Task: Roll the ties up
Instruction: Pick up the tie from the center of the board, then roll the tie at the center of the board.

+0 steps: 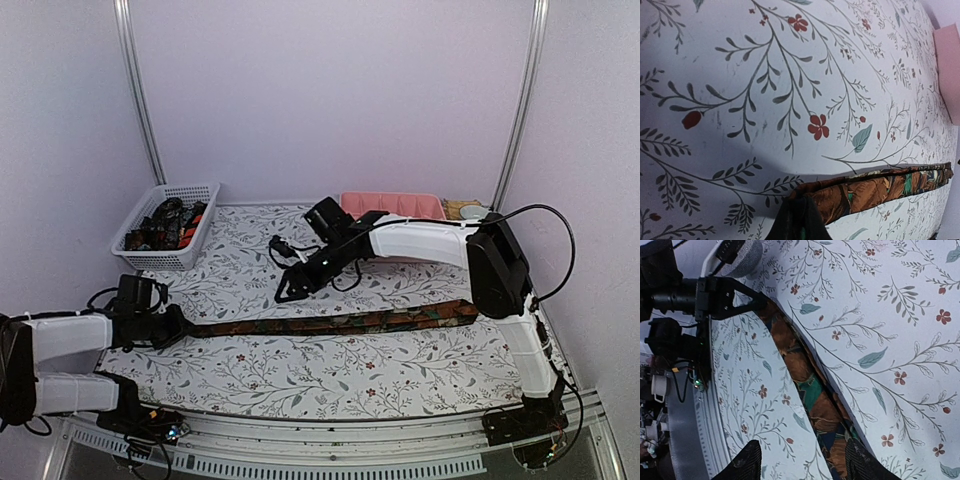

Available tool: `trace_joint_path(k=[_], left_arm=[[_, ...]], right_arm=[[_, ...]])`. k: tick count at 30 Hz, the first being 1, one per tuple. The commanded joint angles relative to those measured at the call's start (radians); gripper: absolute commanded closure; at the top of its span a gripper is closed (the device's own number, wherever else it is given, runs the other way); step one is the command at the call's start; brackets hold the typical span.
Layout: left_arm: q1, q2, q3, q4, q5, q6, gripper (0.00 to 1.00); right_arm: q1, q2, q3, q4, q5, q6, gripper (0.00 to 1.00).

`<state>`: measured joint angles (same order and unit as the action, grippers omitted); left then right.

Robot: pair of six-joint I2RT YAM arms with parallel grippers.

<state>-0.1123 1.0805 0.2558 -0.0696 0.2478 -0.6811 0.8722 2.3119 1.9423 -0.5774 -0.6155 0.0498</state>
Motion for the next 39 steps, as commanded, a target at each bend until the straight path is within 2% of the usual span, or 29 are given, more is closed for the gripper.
trace_joint_path(k=[1,6,10,13,17,25,33,39], left_arm=[[-0.038,-0.032,0.035,-0.036,-0.059,0.022,0.96],[-0.076,-0.033,0.065,-0.06,-0.1,0.042,1.0],[-0.116,-0.024,0.084,-0.066,-0.123,0.053,1.0],[-0.154,-0.005,0.111,-0.086,-0.15,0.058,1.0],[-0.165,0.001,0.125,-0.097,-0.167,0.056,1.0],[-0.211,0.042,0.132,-0.053,-0.168,0.02,1.0],[-0.333,0.121,0.157,0.014,-0.203,-0.041,1.0],[-0.4,0.251,0.214,0.09,-0.232,-0.071,1.0]], right_arm=[[0.005,-0.032,-0.022,0.267,-0.219,0.371,0.46],[0.018,0.083,-0.004,0.505,-0.32,0.665,0.56],[0.034,0.176,0.071,0.525,-0.33,0.752,0.63],[0.031,0.194,0.044,0.541,-0.316,0.788,0.66],[-0.01,0.094,-0.193,0.641,-0.3,0.811,0.67],[-0.107,-0.139,-0.554,0.62,-0.254,0.73,0.66],[-0.175,-0.244,-0.756,0.617,-0.234,0.694,0.66],[-0.227,-0.31,-0.829,0.531,-0.222,0.623,0.65]])
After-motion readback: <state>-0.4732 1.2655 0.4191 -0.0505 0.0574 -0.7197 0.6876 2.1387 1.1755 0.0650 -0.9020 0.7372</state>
